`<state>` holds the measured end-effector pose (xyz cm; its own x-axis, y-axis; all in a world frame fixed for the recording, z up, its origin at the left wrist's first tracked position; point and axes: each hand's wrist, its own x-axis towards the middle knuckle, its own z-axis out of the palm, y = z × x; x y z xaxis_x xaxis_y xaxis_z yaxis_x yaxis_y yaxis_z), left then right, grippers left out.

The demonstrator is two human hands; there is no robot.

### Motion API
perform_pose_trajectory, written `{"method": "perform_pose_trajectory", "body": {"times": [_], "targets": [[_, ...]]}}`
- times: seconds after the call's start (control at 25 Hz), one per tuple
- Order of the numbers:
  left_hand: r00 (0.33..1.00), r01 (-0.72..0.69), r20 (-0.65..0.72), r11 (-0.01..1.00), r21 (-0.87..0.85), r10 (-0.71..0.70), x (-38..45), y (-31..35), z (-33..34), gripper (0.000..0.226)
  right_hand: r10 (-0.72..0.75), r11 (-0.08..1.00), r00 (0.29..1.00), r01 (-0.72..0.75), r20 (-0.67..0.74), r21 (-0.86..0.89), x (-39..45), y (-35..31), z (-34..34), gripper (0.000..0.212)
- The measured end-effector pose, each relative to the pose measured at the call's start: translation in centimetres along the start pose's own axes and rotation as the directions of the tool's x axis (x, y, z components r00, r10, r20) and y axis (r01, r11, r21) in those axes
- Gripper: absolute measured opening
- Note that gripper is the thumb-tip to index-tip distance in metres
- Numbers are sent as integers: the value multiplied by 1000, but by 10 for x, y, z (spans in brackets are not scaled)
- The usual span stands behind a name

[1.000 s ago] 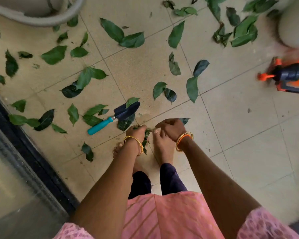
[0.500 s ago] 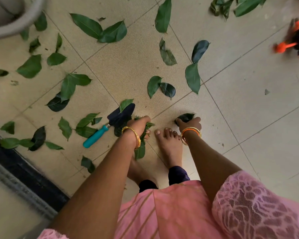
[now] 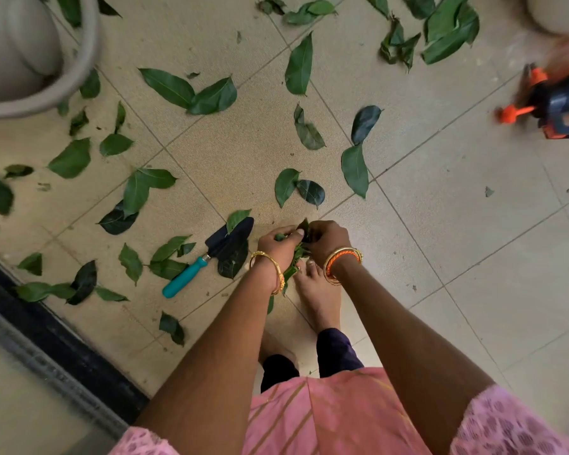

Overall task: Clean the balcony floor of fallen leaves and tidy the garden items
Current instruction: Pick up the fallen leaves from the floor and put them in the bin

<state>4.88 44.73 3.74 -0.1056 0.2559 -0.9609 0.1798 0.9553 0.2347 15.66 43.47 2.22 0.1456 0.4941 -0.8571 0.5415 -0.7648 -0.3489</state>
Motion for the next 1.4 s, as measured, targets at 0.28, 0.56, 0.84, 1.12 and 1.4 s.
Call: {"method": "perform_pose_trajectory", "body": {"times": [0.28, 0.56, 0.84, 1.12, 1.4], "targets": [[990, -12, -137, 979, 203, 41, 17, 23, -15, 31, 104, 940, 993, -117, 56, 320, 11, -22, -15, 16], [979, -2, -197, 977, 215, 45, 48, 18, -48, 34, 96, 994, 951, -108, -294, -23, 83, -47, 23, 80], [977, 33, -215, 991, 132, -4, 50, -1, -69, 40, 3, 1000, 920, -2, -392, 4, 96, -52, 52, 45], [994, -2, -111, 995, 102, 13, 37, -12, -69, 11, -46, 993, 914, 87, -403, 85, 94, -38, 36, 20], [997, 52, -63, 999, -15, -53, 0, -9, -66, 53, -179, 980, 977, 167, 116, 107, 28, -46, 34, 29]]}}
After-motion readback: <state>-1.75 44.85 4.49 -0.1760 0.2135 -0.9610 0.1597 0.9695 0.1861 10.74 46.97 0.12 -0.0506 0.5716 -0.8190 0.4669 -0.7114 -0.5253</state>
